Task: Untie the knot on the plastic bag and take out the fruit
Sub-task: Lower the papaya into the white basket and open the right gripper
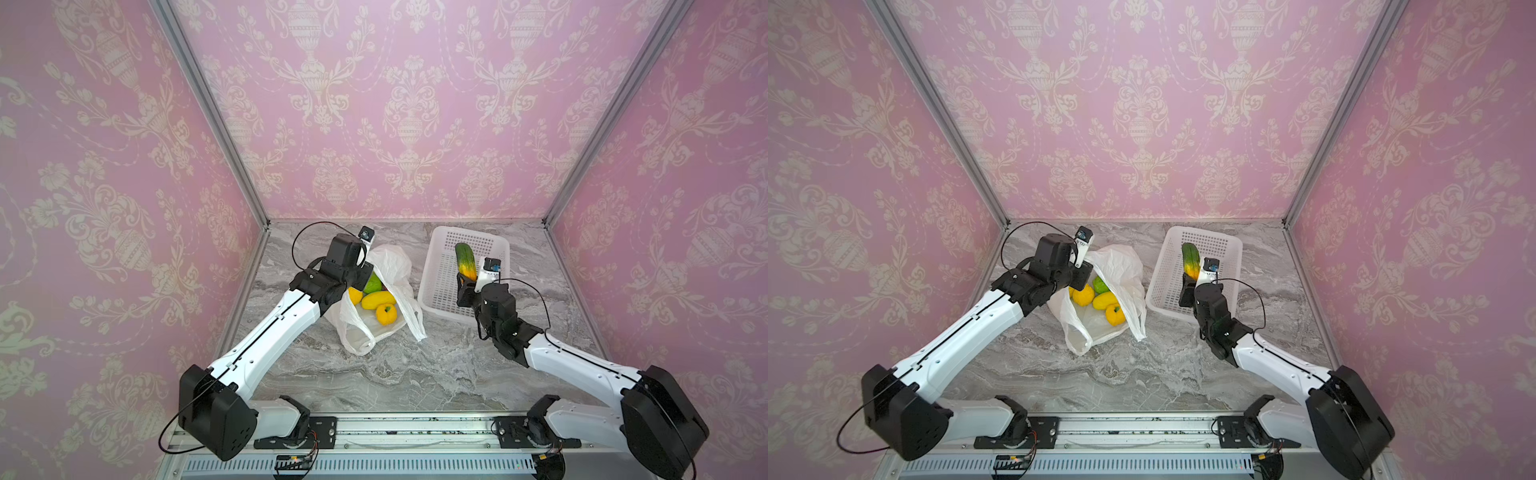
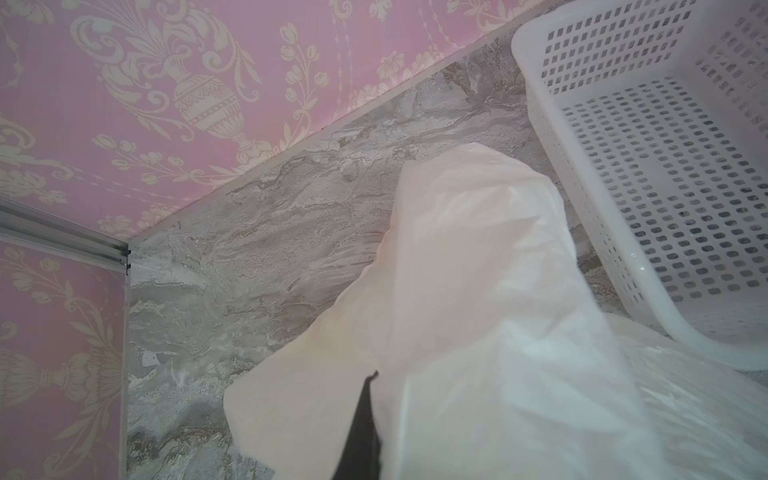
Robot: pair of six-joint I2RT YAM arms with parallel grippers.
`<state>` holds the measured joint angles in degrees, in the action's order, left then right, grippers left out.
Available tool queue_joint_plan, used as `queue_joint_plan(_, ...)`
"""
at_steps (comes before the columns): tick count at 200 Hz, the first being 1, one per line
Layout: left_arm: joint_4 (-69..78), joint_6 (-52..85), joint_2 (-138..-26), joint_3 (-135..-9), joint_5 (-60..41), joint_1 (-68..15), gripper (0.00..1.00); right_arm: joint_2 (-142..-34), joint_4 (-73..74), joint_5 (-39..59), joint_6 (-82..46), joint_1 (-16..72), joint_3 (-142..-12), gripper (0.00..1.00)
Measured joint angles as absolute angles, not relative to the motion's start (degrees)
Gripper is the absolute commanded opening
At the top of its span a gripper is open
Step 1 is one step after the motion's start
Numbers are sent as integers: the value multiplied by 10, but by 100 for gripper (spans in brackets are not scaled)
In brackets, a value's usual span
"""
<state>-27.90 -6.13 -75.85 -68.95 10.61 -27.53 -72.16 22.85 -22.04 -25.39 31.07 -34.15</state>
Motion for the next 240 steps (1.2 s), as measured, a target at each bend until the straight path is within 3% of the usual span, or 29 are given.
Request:
queue_joint_plan(63, -279, -61, -759, -689, 106, -275, 0, -897, 175, -131, -299, 258, -417, 11)
queue_joint_plan(122, -279, -61, -759, -689, 106, -275, 0, -963, 170, -96, -303, 256, -457, 16)
queue_joint_plan(198, -279, -61, -759, -689, 106, -275, 0, -988, 168, -68, -303, 255, -478, 44)
queue_joint_plan(240, -279, -61, -759, -689, 106, -275, 0, -988, 168, -54, -301, 255, -478, 71)
